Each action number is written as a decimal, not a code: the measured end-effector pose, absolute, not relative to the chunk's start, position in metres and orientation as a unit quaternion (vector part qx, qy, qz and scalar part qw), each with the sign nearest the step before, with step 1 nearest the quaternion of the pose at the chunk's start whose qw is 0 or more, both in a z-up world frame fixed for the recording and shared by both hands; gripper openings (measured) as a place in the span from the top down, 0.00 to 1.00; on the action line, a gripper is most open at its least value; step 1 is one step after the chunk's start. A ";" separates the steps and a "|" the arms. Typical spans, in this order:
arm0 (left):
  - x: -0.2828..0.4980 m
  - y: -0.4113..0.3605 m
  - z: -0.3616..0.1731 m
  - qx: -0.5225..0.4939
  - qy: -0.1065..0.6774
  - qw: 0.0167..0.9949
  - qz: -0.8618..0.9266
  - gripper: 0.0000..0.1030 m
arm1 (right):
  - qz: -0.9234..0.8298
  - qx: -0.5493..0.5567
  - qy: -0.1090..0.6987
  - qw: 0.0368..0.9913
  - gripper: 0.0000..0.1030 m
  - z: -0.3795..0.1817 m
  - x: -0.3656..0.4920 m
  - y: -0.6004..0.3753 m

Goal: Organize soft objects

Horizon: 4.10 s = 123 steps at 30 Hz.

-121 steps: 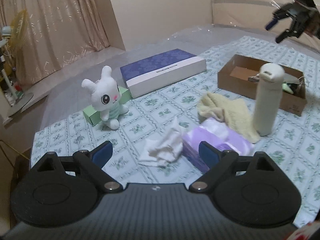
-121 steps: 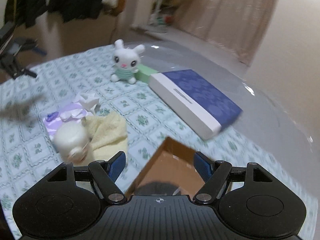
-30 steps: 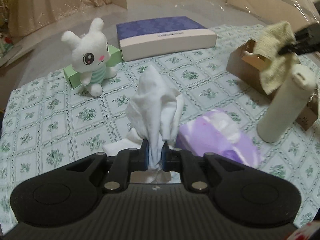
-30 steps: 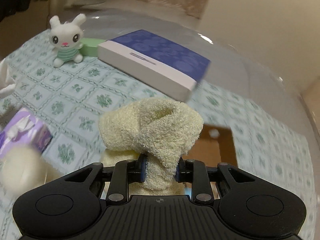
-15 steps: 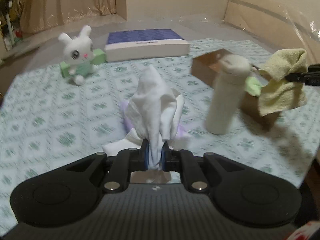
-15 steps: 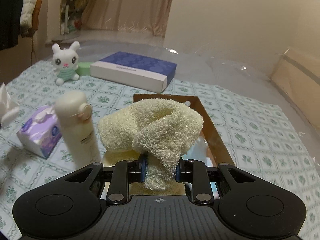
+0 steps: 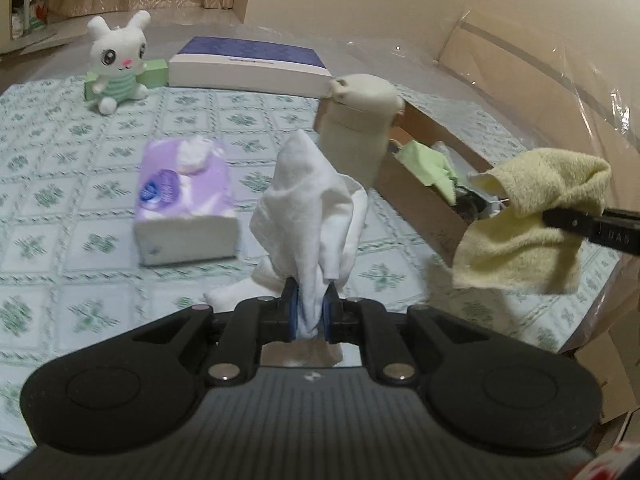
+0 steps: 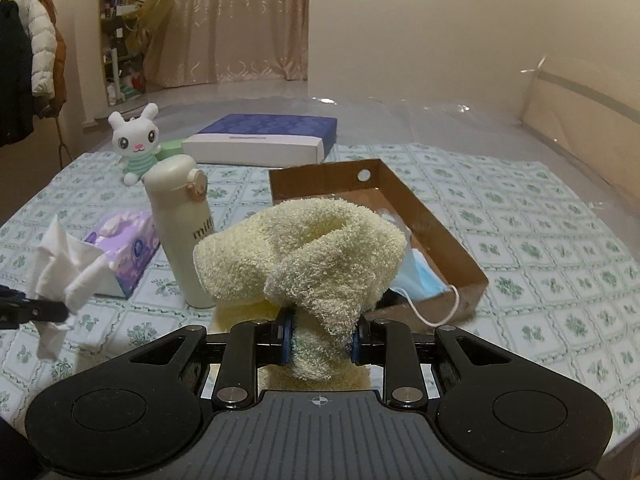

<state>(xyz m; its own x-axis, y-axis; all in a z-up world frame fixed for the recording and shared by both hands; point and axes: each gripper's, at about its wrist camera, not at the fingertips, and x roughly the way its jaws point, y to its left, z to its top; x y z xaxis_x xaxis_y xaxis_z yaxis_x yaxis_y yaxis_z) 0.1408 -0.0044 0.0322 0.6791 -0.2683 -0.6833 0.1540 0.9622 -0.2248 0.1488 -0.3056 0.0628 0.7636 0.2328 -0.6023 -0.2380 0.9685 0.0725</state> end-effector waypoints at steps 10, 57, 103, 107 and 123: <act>0.143 -0.047 0.028 -0.069 0.386 0.910 -0.132 0.90 | 0.107 0.021 0.316 0.942 0.75 0.059 0.134 -0.336; 0.310 -0.212 0.010 -0.053 0.335 0.932 -0.128 0.59 | 0.151 -0.005 0.312 0.938 0.74 0.035 0.339 -0.397; 0.142 -0.140 0.035 -0.076 0.335 0.938 -0.051 0.01 | 0.069 0.102 0.338 0.933 0.18 0.055 0.130 -0.386; 0.126 -0.133 0.038 -0.077 0.341 0.936 -0.041 0.01 | 0.067 0.097 0.336 0.934 0.16 0.058 0.108 -0.378; 0.075 -0.111 0.048 -0.084 0.341 0.936 -0.030 0.01 | 0.072 0.071 0.342 0.934 0.15 0.071 0.071 -0.346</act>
<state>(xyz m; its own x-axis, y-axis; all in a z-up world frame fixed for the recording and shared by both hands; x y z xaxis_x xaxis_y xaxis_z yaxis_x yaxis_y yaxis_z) 0.0755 -0.1109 0.0483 0.7652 -0.1140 -0.6336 -0.0007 0.9840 -0.1779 0.0713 -0.3464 0.0708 0.7558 0.1833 -0.6287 -0.0858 0.9795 0.1824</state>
